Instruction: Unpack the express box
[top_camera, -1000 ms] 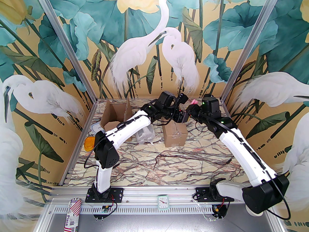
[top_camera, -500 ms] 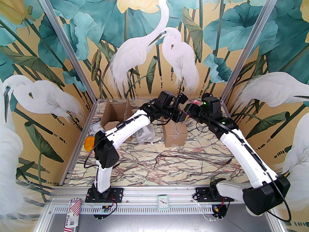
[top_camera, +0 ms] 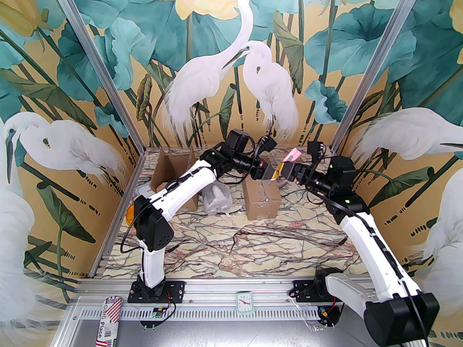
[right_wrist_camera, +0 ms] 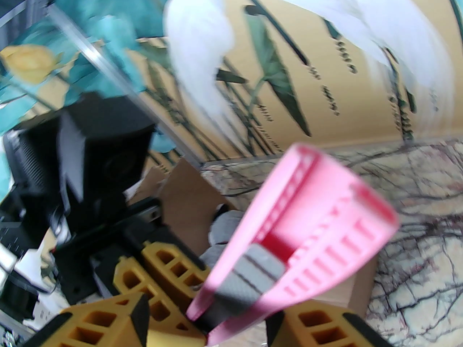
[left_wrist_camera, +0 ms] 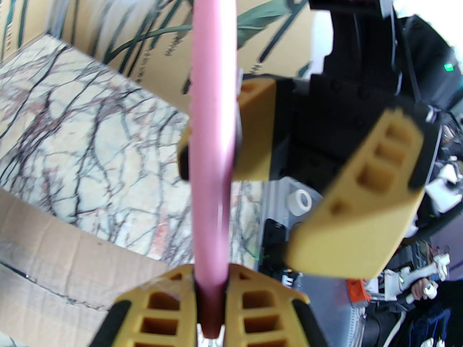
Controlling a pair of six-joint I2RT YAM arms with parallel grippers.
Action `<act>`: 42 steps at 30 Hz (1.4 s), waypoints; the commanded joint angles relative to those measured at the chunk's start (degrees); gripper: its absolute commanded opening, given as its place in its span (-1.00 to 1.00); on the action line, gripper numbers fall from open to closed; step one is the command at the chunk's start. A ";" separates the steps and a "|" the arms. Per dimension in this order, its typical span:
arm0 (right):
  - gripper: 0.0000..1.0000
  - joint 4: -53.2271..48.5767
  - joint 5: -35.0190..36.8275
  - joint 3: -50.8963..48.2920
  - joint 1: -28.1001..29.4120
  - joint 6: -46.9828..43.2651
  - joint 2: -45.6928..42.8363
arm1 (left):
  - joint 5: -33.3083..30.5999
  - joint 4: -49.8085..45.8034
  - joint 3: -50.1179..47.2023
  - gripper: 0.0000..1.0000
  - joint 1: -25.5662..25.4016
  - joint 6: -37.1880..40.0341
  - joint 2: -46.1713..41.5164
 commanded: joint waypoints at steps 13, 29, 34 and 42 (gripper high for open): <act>-0.12 18.49 -14.19 -4.54 -1.43 0.55 -0.46 | 15.42 -3.68 1.83 -1.00 0.10 3.53 -0.57; -0.92 19.76 -15.60 -5.05 -1.59 1.53 0.27 | 17.63 -8.75 2.86 -1.00 0.13 5.79 0.25; -0.95 20.04 -14.28 -6.01 -1.59 1.07 -0.22 | 15.47 -9.99 2.64 -0.19 0.61 6.59 -0.01; -1.00 6.47 -1.55 -3.82 -1.65 -9.41 -1.97 | -4.61 2.69 -10.74 0.89 4.37 2.63 -10.18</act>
